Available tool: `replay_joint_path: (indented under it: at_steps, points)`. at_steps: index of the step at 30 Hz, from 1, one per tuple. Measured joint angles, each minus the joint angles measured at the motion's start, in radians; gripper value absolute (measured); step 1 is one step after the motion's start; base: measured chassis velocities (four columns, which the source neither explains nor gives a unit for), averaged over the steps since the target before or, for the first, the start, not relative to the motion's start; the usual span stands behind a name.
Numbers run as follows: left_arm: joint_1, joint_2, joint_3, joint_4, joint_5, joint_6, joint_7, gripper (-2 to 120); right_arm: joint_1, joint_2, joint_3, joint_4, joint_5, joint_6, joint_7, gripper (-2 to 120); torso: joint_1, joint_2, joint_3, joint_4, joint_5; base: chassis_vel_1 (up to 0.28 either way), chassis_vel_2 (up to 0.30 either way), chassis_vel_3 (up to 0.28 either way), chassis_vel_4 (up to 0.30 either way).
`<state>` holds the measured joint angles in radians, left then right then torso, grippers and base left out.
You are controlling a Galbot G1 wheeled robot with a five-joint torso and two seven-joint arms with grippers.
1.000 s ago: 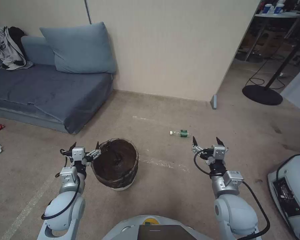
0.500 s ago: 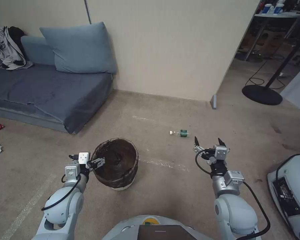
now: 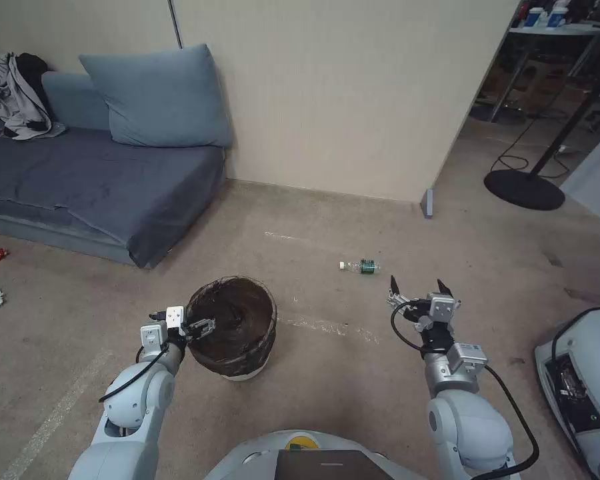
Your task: Pick up the trash bin, then pick up the garbage from the floor and place it into the trash bin.
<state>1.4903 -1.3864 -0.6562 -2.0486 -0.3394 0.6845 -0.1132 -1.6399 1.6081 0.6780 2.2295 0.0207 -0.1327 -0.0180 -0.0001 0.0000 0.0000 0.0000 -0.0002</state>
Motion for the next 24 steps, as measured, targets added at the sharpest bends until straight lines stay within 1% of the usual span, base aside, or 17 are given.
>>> replay_joint_path:
  at_steps: [3, 12, 19, 20, 21, 22, 23, 24]
  points:
    - [-0.010, -0.005, -0.001, 0.020, -0.004, 0.009, -0.015, 100, 0.003, 0.000, 0.001, -0.012, -0.001, 0.008, 0.008, 100, 0.000, 0.000, 0.000, 0.0000, 0.0001, 0.000, 0.000, 0.000, 0.000]
    - [-0.023, -0.016, -0.005, 0.058, 0.012, 0.009, -0.032, 100, 0.017, 0.000, 0.000, -0.026, -0.004, 0.010, 0.012, 100, 0.000, 0.000, 0.000, 0.0001, 0.0009, 0.000, 0.000, 0.000, 0.000]
    - [-0.024, -0.018, -0.004, 0.071, 0.031, 0.011, -0.031, 99, 0.026, 0.000, -0.001, -0.035, -0.005, 0.010, 0.012, 100, 0.000, 0.000, 0.000, 0.0000, 0.0006, 0.000, 0.000, 0.000, 0.000]
    - [-0.023, -0.019, -0.004, 0.073, 0.037, 0.011, -0.030, 95, 0.027, 0.000, 0.000, -0.036, -0.005, 0.010, 0.012, 100, 0.000, 0.000, 0.000, 0.0008, 0.0003, 0.000, 0.000, 0.000, 0.000]
    - [-0.025, -0.020, -0.003, 0.073, 0.042, 0.011, -0.028, 91, 0.028, 0.000, -0.001, -0.036, -0.005, 0.010, 0.012, 100, 0.000, 0.000, 0.000, -0.0001, 0.0005, 0.000, 0.000, 0.000, 0.000]
    - [-0.025, -0.020, -0.003, 0.073, 0.047, 0.010, -0.027, 84, 0.028, 0.000, -0.001, -0.037, -0.005, 0.009, 0.012, 100, 0.000, 0.000, 0.000, 0.0002, 0.0002, 0.000, 0.000, 0.000, 0.000]
    - [-0.025, -0.020, -0.003, 0.073, 0.047, 0.010, -0.027, 84, 0.028, 0.000, -0.001, -0.037, -0.005, 0.009, 0.012, 100, 0.000, 0.000, 0.000, 0.0002, 0.0002, 0.000, 0.000, 0.000, 0.000]
    - [-0.024, -0.021, -0.003, 0.073, 0.051, 0.009, -0.027, 81, 0.028, 0.000, -0.001, -0.038, -0.006, 0.010, 0.013, 100, 0.000, 0.000, 0.000, -0.0001, 0.0004, 0.000, 0.000, 0.000, 0.000]
